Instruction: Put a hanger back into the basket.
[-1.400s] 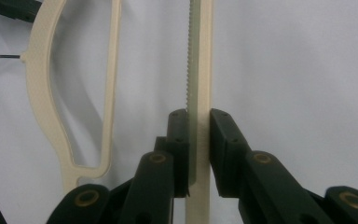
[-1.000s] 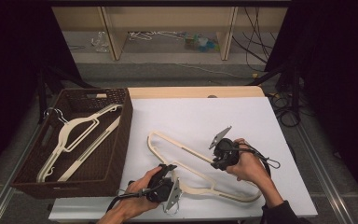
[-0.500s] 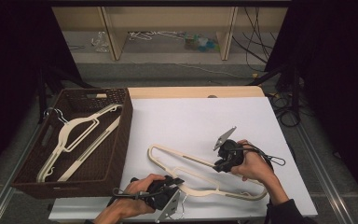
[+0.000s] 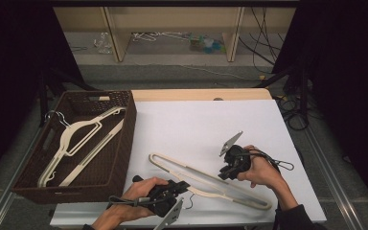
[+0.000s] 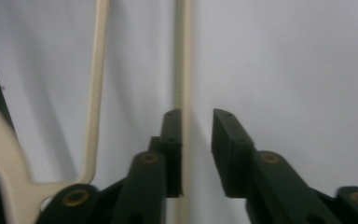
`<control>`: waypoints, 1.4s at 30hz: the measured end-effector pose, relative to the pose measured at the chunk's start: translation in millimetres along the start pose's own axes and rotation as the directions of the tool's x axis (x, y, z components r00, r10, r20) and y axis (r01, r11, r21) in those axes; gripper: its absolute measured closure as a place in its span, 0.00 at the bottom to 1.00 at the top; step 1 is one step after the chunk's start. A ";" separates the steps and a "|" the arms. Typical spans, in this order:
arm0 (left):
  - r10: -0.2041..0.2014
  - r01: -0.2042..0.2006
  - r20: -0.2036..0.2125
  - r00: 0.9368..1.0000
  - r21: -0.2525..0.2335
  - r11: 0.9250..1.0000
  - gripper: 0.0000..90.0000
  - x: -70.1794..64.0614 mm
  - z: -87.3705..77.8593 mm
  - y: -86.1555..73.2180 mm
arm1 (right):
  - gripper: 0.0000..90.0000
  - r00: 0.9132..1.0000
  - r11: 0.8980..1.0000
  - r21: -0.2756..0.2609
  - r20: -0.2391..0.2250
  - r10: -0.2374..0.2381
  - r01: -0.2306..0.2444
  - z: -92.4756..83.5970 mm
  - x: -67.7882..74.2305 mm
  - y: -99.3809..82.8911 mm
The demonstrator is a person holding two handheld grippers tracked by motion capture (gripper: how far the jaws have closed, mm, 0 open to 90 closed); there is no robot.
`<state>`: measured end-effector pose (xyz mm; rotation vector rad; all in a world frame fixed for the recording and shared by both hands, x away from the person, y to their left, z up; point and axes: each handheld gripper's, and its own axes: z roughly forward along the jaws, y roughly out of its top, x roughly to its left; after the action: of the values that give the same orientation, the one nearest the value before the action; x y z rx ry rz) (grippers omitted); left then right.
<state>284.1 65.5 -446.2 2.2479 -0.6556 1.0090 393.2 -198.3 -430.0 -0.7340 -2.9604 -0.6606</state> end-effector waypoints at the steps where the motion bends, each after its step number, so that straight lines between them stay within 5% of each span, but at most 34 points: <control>1: 0.021 -0.021 0.004 1.000 0.017 1.000 0.95 0.2 -0.9 0.6 | 0.76 1.000 1.000 -0.013 0.003 0.006 -0.006 -3.0 0.5 0.3; 5: -0.013 0.013 0.003 1.000 0.018 1.000 0.95 2.4 -2.0 1.5 | 0.62 0.998 0.996 -0.077 0.039 0.042 -0.039 -18.6 0.8 -0.4; 10: -0.057 0.057 -0.008 0.998 0.025 0.998 0.95 9.2 -7.3 2.5 | 0.48 0.992 0.976 -0.209 0.093 0.088 -0.066 -41.1 -0.4 -3.5; 13: -0.129 0.129 -0.014 0.992 0.010 0.992 0.95 15.5 -12.7 2.8 | 0.45 0.987 0.960 -0.268 0.110 0.116 -0.082 -52.3 1.2 -7.3; 15: -0.197 0.197 -0.021 0.980 0.010 0.980 0.95 19.1 -17.7 1.7 | 0.44 0.985 0.951 -0.299 0.124 0.119 -0.077 -58.9 1.3 -10.7; 18: -0.198 0.197 -0.007 0.980 -0.025 0.980 0.95 31.1 -21.7 1.6 | 0.43 0.979 0.935 -0.345 0.149 0.140 -0.081 -70.8 2.3 -15.5; 19: -0.152 0.152 -0.002 0.988 -0.036 0.988 0.95 38.2 -22.8 2.3 | 0.43 0.976 0.929 -0.359 0.155 0.151 -0.087 -76.8 1.6 -16.9; 20: -0.283 0.280 -0.020 0.959 -0.082 0.956 0.95 32.7 -21.8 2.5 | 0.42 0.970 0.906 -0.414 0.173 0.169 -0.085 -79.6 0.9 -17.9; 21: -0.221 0.221 -0.011 0.975 -0.024 0.975 0.95 40.7 -27.9 1.7 | 0.42 0.965 0.899 -0.426 0.177 0.194 -0.103 -85.4 1.0 -19.3; 22: -0.324 0.323 -0.016 0.946 -0.036 0.946 0.95 38.2 -29.3 1.4 | 0.41 0.960 0.884 -0.455 0.184 0.209 -0.105 -88.7 0.4 -20.4; 24: -0.366 0.366 -0.014 0.931 0.004 0.931 0.95 44.1 -36.4 0.0 | 0.40 0.951 0.858 -0.501 0.195 0.239 -0.113 -95.5 -0.4 -22.8; 26: -0.444 0.444 0.000 0.896 -0.010 0.896 0.95 47.4 -38.4 -0.9 | 0.40 0.938 0.834 -0.539 0.212 0.273 -0.121 -102.3 -0.3 -25.0; 27: -0.443 0.443 0.003 0.897 0.014 0.897 0.95 51.5 -41.7 -2.7 | 0.39 0.933 0.821 -0.559 0.227 0.280 -0.111 -106.0 -0.8 -26.2; 28: -0.500 0.500 0.007 0.866 -0.019 0.866 0.95 50.9 -41.0 -3.3 | 0.38 0.931 0.815 -0.567 0.220 0.290 -0.119 -109.8 -0.5 -27.0; 30: -0.541 0.541 0.018 0.841 -0.028 0.840 0.95 53.0 -44.0 -6.5 | 0.38 0.934 0.803 -0.585 0.210 0.289 -0.117 -116.2 0.8 -28.3; 31: -0.547 0.547 0.009 0.837 -0.029 0.837 0.95 54.6 -45.6 -8.6 | 0.38 0.927 0.786 -0.612 0.237 0.290 -0.089 -121.0 0.1 -29.6; 32: -0.565 0.565 0.012 0.825 -0.029 0.824 0.95 55.7 -46.7 -10.6 | 0.38 0.923 0.765 -0.639 0.237 0.302 -0.087 -125.1 0.0 -30.2; 34: -0.611 0.611 0.018 0.791 -0.032 0.791 0.95 56.8 -48.0 -14.4 | 0.36 0.922 0.739 -0.669 0.234 0.309 -0.078 -132.8 0.0 -32.4; 35: -0.629 0.629 0.025 0.777 -0.032 0.777 0.95 57.4 -48.8 -15.7 | 0.35 0.918 0.735 -0.673 0.233 0.322 -0.087 -136.3 1.0 -34.2; 38: -0.660 0.661 0.030 0.751 -0.033 0.750 0.95 60.7 -51.6 -19.0 | 0.33 0.911 0.717 -0.689 0.225 0.347 -0.103 -139.2 1.8 -37.3; 39: -0.686 0.686 0.033 0.727 -0.040 0.726 0.95 60.5 -52.1 -19.4 | 0.32 0.905 0.715 -0.694 0.245 0.347 -0.086 -138.1 0.9 -38.4; 40: -0.694 0.695 0.039 0.719 -0.036 0.718 0.95 61.8 -53.5 -20.9 | 0.32 0.907 0.721 -0.688 0.244 0.344 -0.088 -136.7 1.3 -38.9; 42: -0.732 0.734 0.049 0.679 -0.038 0.678 0.95 63.4 -55.3 -23.3 | 0.31 0.907 0.716 -0.693 0.246 0.342 -0.082 -132.7 2.6 -40.0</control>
<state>309.2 107.2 -373.7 2.1590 0.2424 0.5245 362.2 -283.0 -324.8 -1.3494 -2.7995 -1.7977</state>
